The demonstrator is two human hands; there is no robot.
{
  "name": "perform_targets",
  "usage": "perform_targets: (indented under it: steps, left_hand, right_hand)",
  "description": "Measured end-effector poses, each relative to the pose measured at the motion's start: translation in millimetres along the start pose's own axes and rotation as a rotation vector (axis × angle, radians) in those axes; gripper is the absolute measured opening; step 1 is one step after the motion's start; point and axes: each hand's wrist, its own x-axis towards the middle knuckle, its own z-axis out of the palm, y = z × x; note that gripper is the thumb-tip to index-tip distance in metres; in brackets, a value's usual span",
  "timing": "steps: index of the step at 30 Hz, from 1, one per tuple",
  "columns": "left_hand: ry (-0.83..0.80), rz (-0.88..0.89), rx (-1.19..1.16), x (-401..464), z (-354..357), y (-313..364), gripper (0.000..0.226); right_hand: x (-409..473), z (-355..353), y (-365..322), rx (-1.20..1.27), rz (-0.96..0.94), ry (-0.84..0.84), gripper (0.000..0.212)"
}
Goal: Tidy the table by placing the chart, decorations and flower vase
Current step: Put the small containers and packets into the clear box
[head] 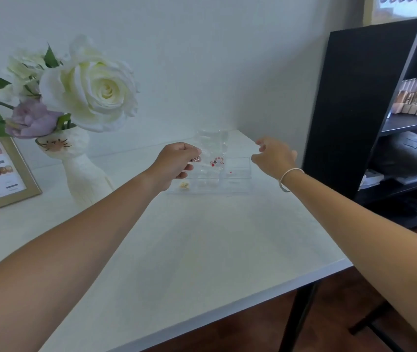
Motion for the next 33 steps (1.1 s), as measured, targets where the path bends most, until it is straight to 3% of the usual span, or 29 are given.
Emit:
perform_targets:
  steps: [8,18,29,31,33]
  left_hand:
    - [0.001,0.019,0.035,8.9,36.4,8.9,0.008]
    - [0.060,0.082,0.161,27.1,62.0,4.6,0.009]
    - [0.082,0.119,0.562,36.0,74.4,0.3,0.038]
    - [0.081,0.130,0.615,36.5,77.0,-0.6,0.036]
    - [0.089,0.152,0.677,37.8,78.8,-2.7,0.018]
  right_hand:
    - [-21.9,-60.2,54.2,-0.022,0.023,-0.319,0.028]
    - [-48.0,-72.8,82.2,-0.226,0.088,-0.709,0.054]
    - [-54.9,-64.8,72.7,-0.259,0.054,-0.745,0.035]
    - [-53.7,-63.6,72.1,-0.230,0.048,-0.740,0.025]
    - [-52.1,-63.4,70.7,-0.202,0.034,-0.738,0.019]
